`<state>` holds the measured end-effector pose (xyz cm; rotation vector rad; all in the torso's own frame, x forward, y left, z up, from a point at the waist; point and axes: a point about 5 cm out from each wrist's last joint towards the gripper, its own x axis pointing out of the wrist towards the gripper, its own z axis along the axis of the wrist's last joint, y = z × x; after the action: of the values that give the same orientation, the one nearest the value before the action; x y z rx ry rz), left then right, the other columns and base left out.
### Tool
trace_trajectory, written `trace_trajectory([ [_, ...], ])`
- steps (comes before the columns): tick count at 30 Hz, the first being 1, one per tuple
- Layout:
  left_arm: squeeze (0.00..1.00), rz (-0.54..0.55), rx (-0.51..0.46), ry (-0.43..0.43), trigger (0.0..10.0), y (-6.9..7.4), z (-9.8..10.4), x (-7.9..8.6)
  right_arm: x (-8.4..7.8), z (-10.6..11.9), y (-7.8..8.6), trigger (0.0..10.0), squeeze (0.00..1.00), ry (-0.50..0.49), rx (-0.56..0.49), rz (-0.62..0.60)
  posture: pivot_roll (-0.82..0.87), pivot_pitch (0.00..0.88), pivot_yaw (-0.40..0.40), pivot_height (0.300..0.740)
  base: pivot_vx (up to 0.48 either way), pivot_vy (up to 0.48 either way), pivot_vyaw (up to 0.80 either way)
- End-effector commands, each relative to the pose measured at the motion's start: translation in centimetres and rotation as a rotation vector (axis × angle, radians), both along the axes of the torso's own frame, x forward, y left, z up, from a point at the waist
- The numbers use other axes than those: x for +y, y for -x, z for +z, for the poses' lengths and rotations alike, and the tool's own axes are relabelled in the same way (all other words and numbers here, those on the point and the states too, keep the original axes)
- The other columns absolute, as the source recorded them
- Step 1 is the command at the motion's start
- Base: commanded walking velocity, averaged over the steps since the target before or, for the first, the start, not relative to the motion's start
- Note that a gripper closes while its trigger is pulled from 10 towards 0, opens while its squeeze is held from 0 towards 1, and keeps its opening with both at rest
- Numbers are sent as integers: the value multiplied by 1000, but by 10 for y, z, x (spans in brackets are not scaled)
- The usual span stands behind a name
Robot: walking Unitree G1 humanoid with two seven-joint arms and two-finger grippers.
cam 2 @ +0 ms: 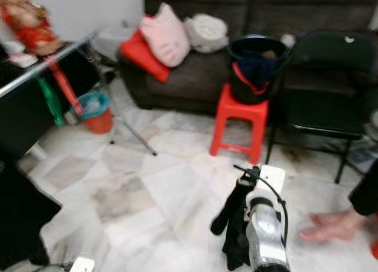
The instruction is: Hang hanger
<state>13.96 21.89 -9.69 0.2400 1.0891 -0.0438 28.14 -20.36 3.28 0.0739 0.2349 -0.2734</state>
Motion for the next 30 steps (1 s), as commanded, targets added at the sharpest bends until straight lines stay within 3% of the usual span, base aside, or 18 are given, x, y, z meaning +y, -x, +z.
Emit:
trace_trajectory([
  [1,0,-5,-5,-19,10000,-3,2,6,6,7,-5,10000,0,2,-42,14,-26,0,31,740,0,0,800],
  [30,0,-17,8,-22,10000,-1,1,5,-2,8,-5,10000,0,32,-51,12,-21,0,22,740,0,0,786],
])
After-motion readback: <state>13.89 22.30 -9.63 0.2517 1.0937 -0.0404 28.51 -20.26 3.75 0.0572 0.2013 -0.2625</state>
